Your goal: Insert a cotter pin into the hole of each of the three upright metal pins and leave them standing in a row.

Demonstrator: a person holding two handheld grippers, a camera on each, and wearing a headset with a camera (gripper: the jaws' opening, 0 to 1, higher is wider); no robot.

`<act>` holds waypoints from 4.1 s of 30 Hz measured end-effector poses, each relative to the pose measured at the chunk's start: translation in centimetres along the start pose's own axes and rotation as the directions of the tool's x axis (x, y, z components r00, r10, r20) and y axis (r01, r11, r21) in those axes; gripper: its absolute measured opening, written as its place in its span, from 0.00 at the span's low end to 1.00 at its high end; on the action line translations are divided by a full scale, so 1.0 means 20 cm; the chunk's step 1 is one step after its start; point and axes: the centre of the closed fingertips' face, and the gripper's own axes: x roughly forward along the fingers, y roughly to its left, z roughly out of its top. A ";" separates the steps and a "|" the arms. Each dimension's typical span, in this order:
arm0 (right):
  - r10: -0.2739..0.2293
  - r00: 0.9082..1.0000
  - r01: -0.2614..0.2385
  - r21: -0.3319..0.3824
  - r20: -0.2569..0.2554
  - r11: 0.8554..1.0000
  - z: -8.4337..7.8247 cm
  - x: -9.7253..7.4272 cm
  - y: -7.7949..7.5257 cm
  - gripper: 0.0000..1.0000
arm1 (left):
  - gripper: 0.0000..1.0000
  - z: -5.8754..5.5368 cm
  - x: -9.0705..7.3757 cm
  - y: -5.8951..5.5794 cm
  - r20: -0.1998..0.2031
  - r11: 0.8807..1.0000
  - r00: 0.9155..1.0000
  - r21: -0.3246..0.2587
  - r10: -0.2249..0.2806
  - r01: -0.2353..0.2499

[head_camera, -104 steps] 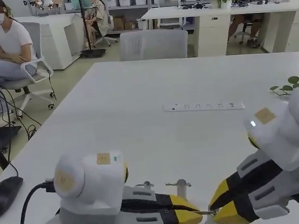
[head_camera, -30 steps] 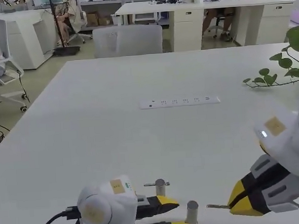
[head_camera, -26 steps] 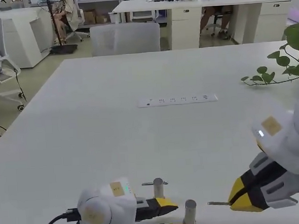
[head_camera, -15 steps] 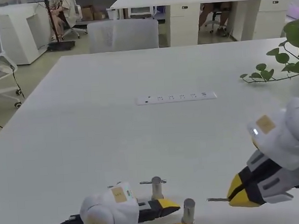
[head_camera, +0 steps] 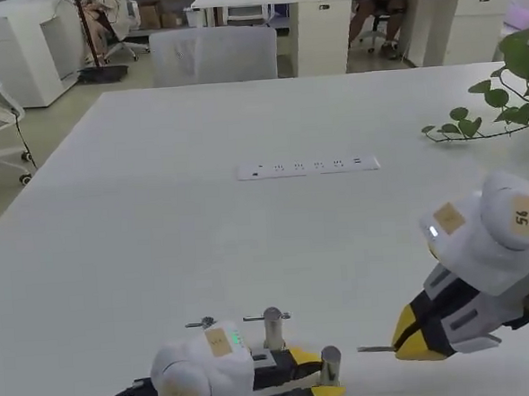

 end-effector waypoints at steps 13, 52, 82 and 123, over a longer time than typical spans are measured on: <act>0.008 1.000 -0.009 -0.026 -0.028 1.000 0.00 0.04 -0.02 0.04 | 0.11 0.00 0.00 0.00 0.004 1.000 1.000 0.015 -0.010 0.010; 0.054 0.996 -0.060 -0.081 -0.077 0.995 0.04 0.10 -0.03 0.04 | 0.11 0.00 0.00 0.01 0.000 0.999 0.999 0.030 -0.039 0.039; 0.085 0.993 -0.094 -0.117 -0.084 0.989 0.11 0.15 -0.03 0.04 | 0.11 0.00 0.00 0.01 0.004 0.999 0.999 0.027 -0.040 0.040; 0.099 0.993 -0.103 -0.069 -0.058 0.992 0.15 0.17 -0.01 0.08 | 0.11 -0.01 0.01 0.01 0.006 0.999 0.999 0.018 -0.043 0.043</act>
